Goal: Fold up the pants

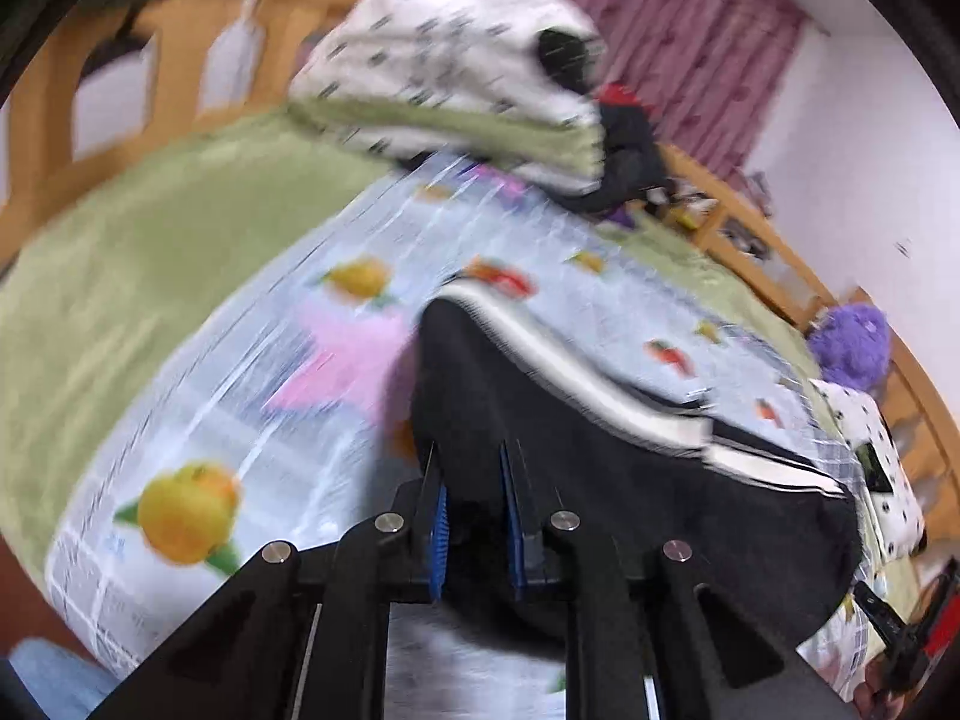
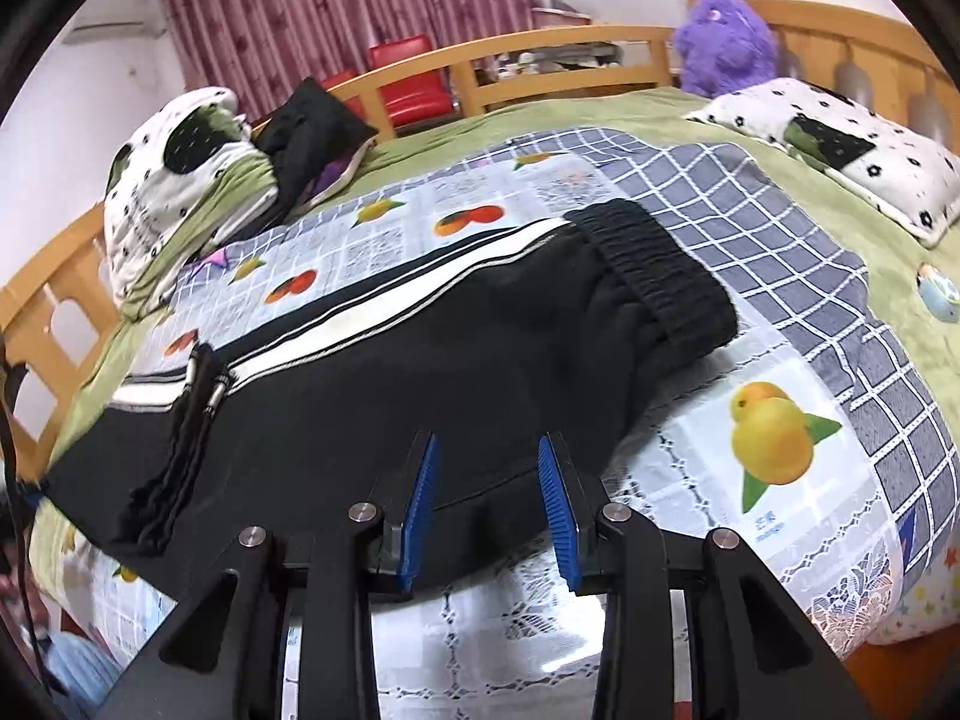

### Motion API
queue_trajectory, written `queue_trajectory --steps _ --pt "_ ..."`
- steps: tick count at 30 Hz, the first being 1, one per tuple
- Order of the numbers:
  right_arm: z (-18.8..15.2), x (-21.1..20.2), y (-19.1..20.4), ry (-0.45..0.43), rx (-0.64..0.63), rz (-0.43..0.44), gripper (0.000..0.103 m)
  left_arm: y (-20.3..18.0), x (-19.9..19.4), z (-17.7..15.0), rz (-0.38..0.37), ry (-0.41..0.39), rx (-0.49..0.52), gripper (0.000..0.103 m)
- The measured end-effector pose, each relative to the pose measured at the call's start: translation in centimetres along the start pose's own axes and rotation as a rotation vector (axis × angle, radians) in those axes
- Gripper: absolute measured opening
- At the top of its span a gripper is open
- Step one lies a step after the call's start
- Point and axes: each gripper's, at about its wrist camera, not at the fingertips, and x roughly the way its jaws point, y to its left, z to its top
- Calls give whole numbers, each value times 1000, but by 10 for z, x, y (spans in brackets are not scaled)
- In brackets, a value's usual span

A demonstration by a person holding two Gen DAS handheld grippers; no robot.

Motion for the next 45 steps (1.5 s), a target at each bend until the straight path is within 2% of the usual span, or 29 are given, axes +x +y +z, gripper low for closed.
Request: queue_trajectory --steps 5,9,12,14,16,17,20,21,22,24,26,31,32,34,37,38,39,40,41,43,45 --pt "-4 -9 -7 -12 9 23 35 -97 -22 8 -129 -58 227 14" --pt "-4 -14 -27 -19 77 45 35 -165 -10 -21 -298 34 369 14" --pt "-6 -13 -38 -10 109 43 35 -193 10 -50 -341 108 437 14" --pt "-6 -13 -40 -7 111 40 35 -200 31 -71 -351 185 441 14" --pt "-7 -14 -41 -4 119 54 35 -198 47 -84 -349 240 436 14" --pt "-7 -14 -40 -3 126 75 35 -197 49 -87 -344 243 445 15" --pt "-7 -12 -28 10 112 126 36 -190 28 -86 -371 210 477 28" --pt "-7 -11 -23 12 102 139 36 -185 17 -82 -396 205 480 33" --pt "-7 -10 -16 17 88 156 35 -184 10 -82 -403 199 480 46" --pt "-8 -7 -2 28 79 211 35 -170 -9 -77 -382 152 479 63" --pt "-8 -1 13 45 94 291 37 -150 -18 -74 -343 127 456 63" --pt "-3 26 68 112 127 452 41 -92 -14 -68 -203 153 360 63" --pt "0 33 82 129 138 486 47 -78 -14 -67 -174 166 337 63" --pt "5 43 102 153 146 516 59 -65 -13 -66 -145 173 315 63" --pt "7 73 141 244 102 498 61 -47 -16 -63 -114 175 275 63" --pt "5 83 152 284 89 490 56 -43 -16 -62 -107 176 264 63" --pt "2 90 161 321 78 491 45 -41 -16 -62 -99 179 259 63" --pt "-1 94 168 347 63 502 20 -40 -15 -61 -92 181 258 63" --pt "-3 92 175 345 22 501 19 -40 -15 -61 -80 183 259 63" --pt "2 69 179 241 -86 481 18 -42 -15 -62 -76 185 262 63" --pt "20 41 171 157 -142 474 17 -51 -15 -65 -90 182 264 63"
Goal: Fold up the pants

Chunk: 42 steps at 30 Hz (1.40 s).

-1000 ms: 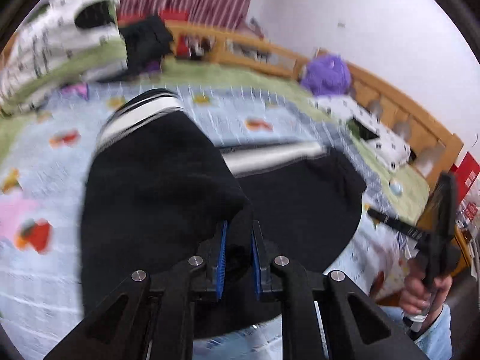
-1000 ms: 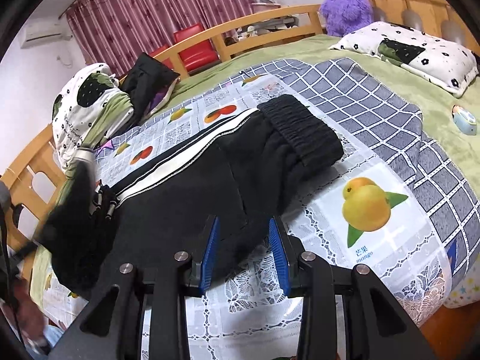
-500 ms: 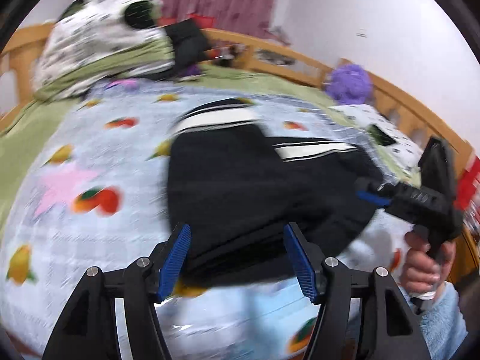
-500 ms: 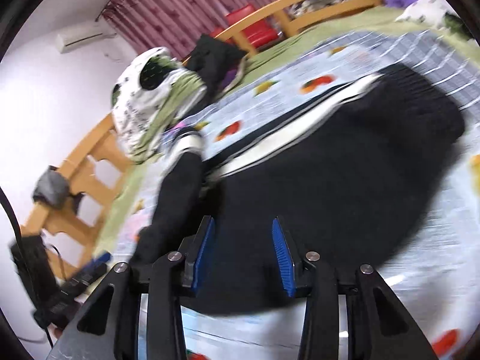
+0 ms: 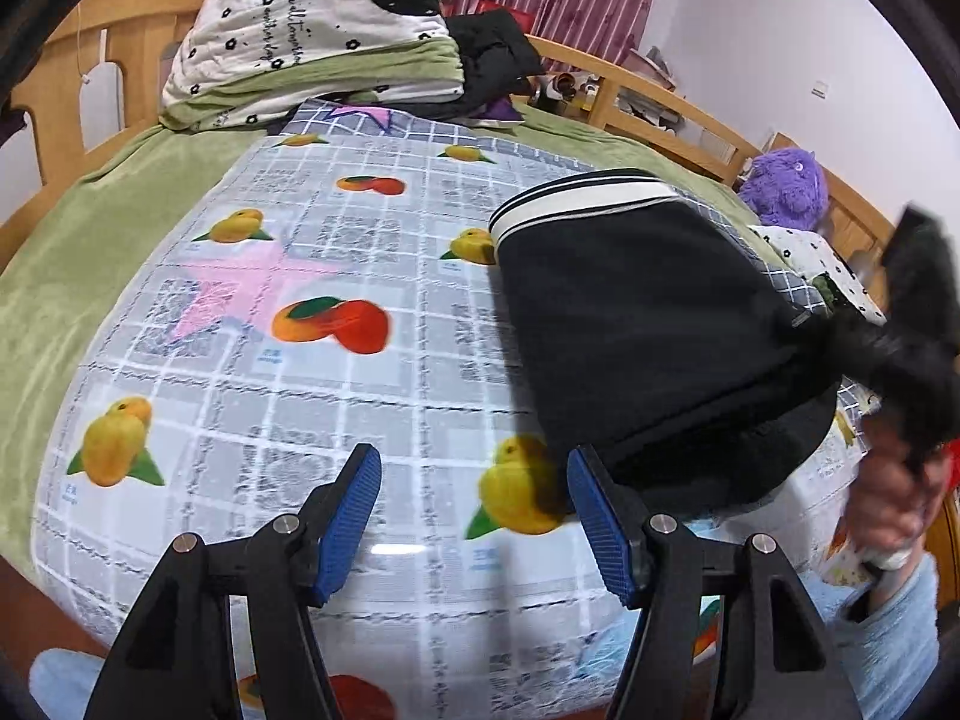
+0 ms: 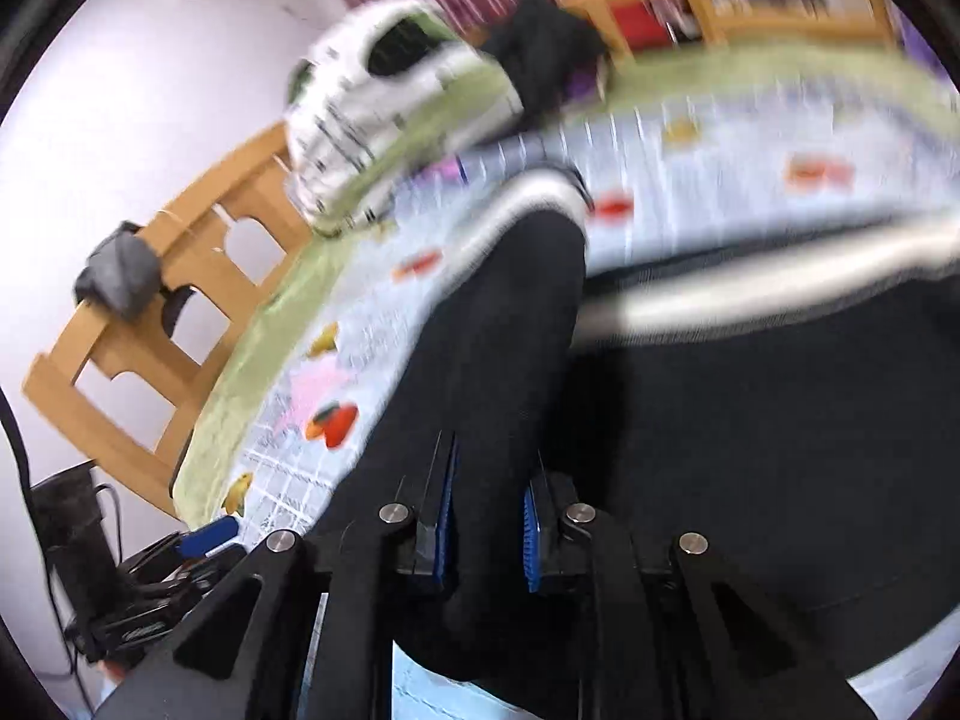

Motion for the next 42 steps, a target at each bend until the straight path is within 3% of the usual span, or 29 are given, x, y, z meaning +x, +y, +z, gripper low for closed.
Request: queue_trajectory --steps 4,7,10,13,17,21,24,35,40,42 --pt "27 -56 -17 -73 -69 -142 17 -26 7 1 -67 16 20 63" --pt "40 -96 -50 -139 -93 -274 17 -62 12 2 -123 24 101 63" --pt "47 -128 -97 -164 -52 -364 17 -96 19 0 -185 42 172 63" --pt "41 -131 -150 -138 9 -444 17 -130 34 -8 -273 96 219 63" --pt "14 -114 -199 -88 84 -476 17 -175 53 -25 -218 102 318 63" --pt "0 -132 -206 -165 91 -402 17 -197 72 -40 -147 124 378 63" --pt "2 -128 -208 -175 95 -427 17 -199 84 -44 -64 110 361 63" --pt "-7 -150 -220 -269 200 -422 17 -196 98 -38 -95 105 299 63" --pt "-7 -133 -225 -113 104 -559 25 -188 106 -34 -123 112 276 63" --pt "-3 -147 -228 -172 145 -547 29 -183 107 -33 -139 104 257 61"
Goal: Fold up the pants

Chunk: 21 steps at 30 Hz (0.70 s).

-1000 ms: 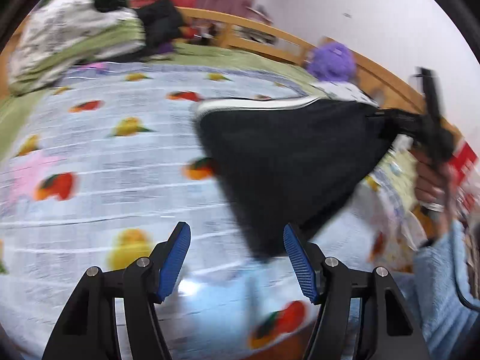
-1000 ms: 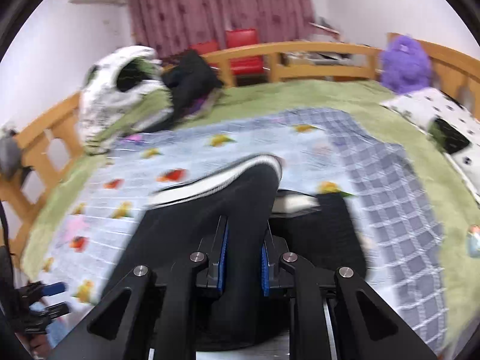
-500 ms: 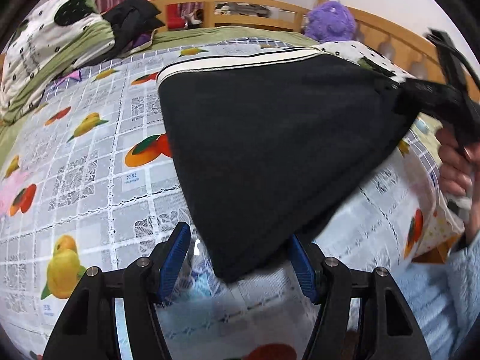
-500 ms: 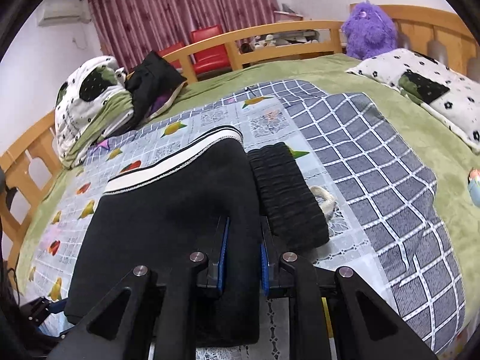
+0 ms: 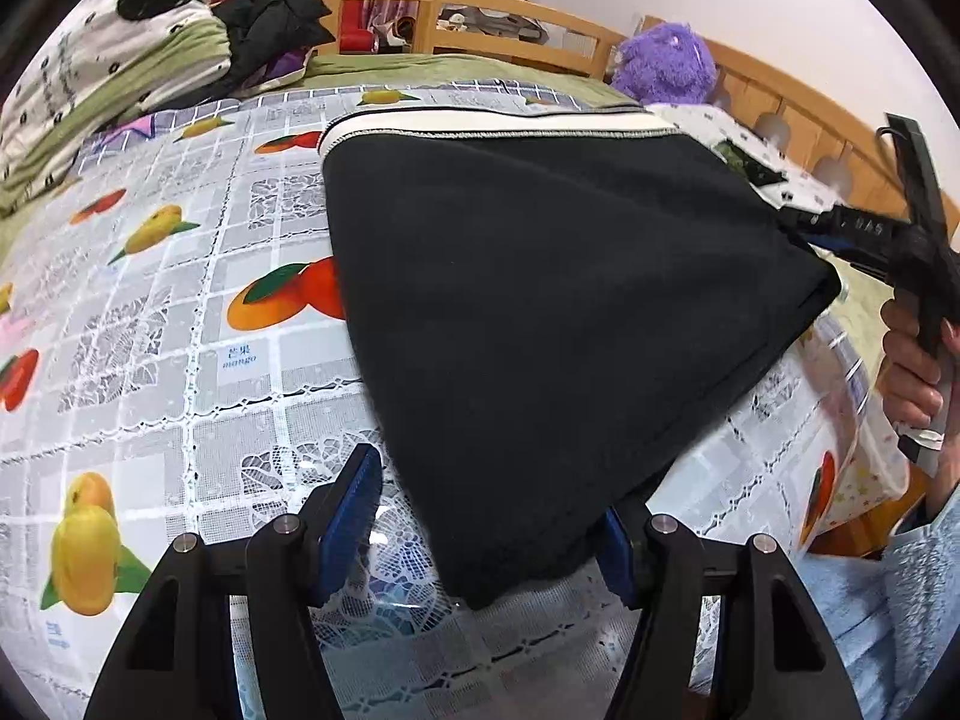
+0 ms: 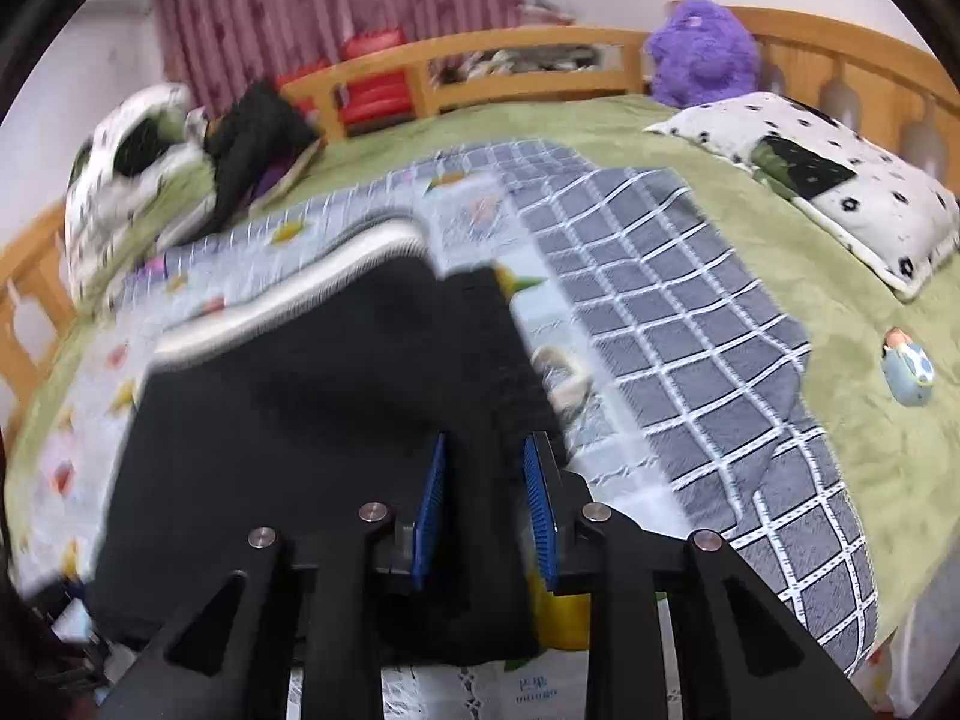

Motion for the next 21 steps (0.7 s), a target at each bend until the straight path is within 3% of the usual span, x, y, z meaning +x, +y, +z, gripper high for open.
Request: queue_trajectory --steps 2,3,4,7,11,14,17,21 --pt "12 -3 -1 -46 27 -14 61 3 2 1 -20 -13 -3 50" --pt "17 3 1 -35 15 -27 64 3 2 3 -17 -17 -3 44" --pt "21 12 4 -10 -2 -34 64 4 1 4 -18 -29 -7 32" --pt "15 60 5 141 46 -43 57 12 -4 10 -29 -60 -7 23" --pt "6 45 24 90 23 -1 42 46 -19 15 -49 -99 -54 21" --pt "1 41 44 102 60 73 38 86 -38 16 -52 -127 -104 21" --pt "-3 47 79 119 50 139 37 133 -67 12 -6 -167 -134 20" --pt "-16 60 155 143 4 249 36 193 -95 2 92 -184 -181 19"
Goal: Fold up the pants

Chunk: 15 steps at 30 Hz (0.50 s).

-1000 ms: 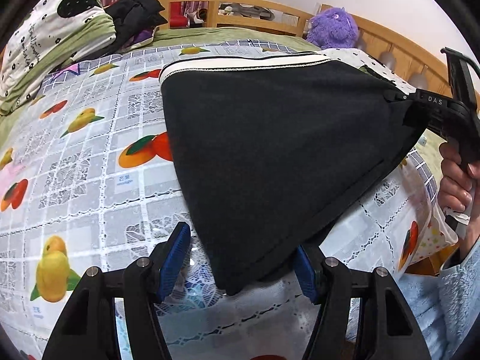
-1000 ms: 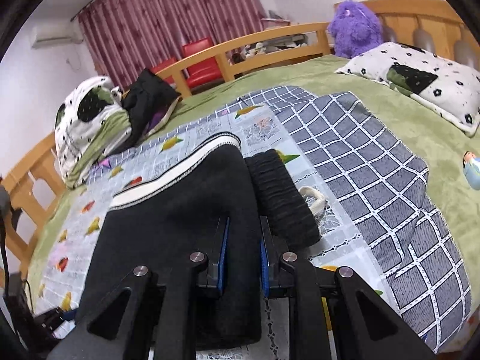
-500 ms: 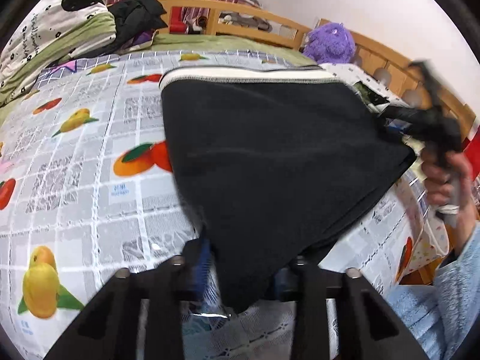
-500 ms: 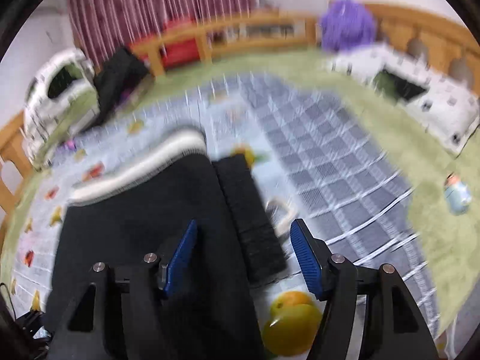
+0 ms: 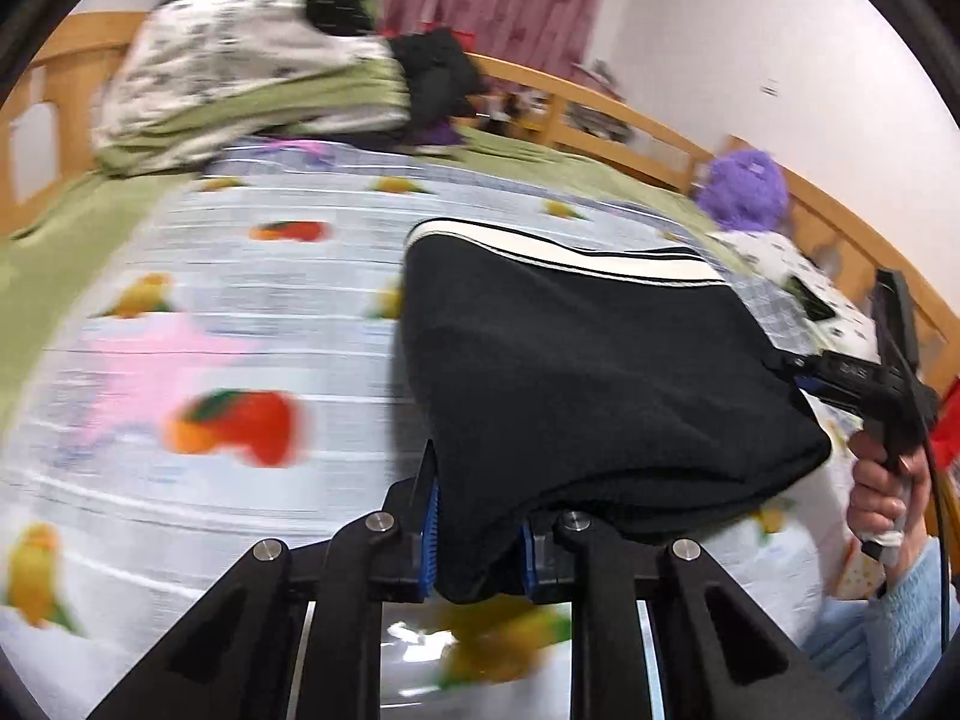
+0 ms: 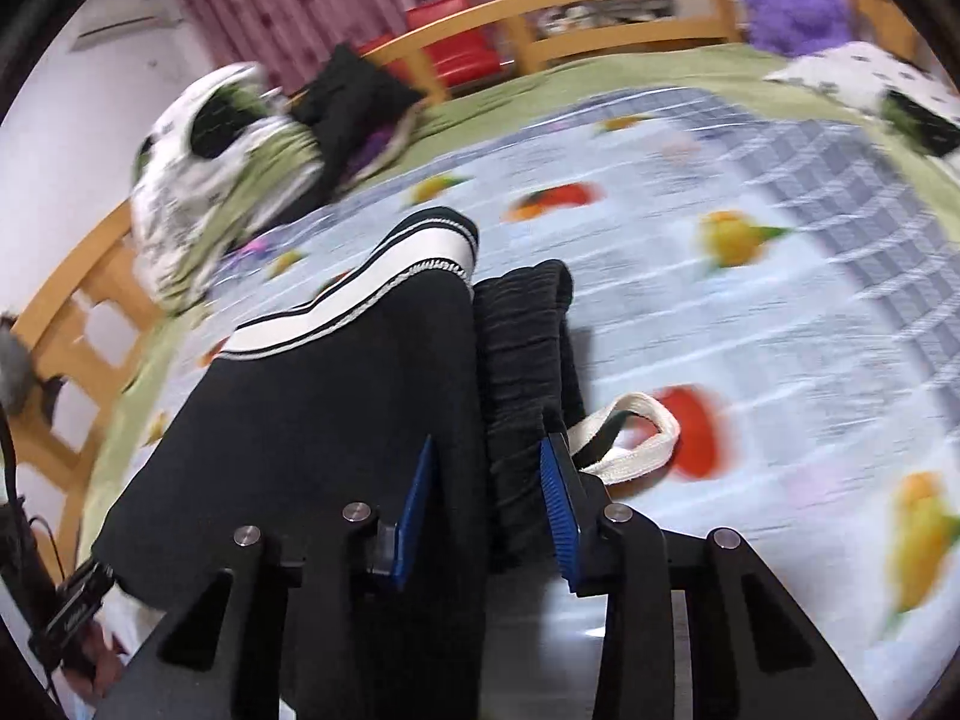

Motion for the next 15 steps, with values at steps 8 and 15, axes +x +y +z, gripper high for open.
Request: queue_trajectory --steps 8,15 --pt "-27 29 89 -18 -137 -42 45 68 -24 -14 69 59 -72 21" --pt "-3 5 106 -71 -175 -28 45 83 -35 -36 93 29 -76 58"
